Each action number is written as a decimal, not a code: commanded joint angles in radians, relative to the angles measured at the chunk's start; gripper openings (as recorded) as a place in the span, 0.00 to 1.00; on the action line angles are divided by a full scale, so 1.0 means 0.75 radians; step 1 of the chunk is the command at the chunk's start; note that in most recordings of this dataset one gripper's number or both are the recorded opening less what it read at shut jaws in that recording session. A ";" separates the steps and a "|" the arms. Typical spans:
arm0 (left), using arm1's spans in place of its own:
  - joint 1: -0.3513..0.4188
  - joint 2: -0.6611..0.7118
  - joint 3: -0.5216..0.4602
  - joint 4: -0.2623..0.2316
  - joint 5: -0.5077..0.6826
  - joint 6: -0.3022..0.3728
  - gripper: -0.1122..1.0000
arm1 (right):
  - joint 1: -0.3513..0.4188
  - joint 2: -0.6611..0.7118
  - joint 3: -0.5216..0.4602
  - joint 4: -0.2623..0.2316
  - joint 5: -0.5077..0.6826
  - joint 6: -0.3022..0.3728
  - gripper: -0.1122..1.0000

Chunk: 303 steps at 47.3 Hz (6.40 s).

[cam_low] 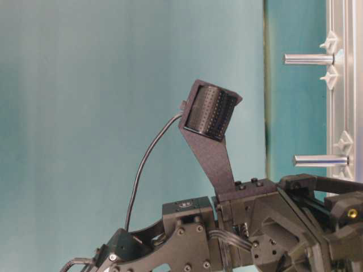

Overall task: Find the location of the shaft and insert the large gear.
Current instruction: 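Lift the blue gear off the table with the left gripper, then carry the gear over the rail toward the left metal shaft, then align the gear hole over the shaft and lower it down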

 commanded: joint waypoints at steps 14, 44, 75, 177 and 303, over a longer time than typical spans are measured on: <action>0.010 -0.033 -0.063 0.004 0.006 0.002 0.73 | -0.002 0.006 -0.018 0.002 -0.010 0.012 0.11; 0.020 -0.088 -0.168 0.004 0.082 0.016 0.73 | -0.002 0.006 -0.020 0.002 -0.006 0.061 0.11; 0.074 -0.088 -0.468 0.004 0.309 0.213 0.73 | -0.004 0.006 -0.020 0.002 -0.008 0.061 0.11; 0.311 0.258 -0.992 0.006 0.475 0.593 0.73 | -0.004 -0.037 -0.027 -0.008 0.039 0.061 0.11; 0.391 0.309 -0.992 0.006 0.456 0.622 0.85 | -0.004 -0.037 -0.031 -0.008 0.070 0.063 0.11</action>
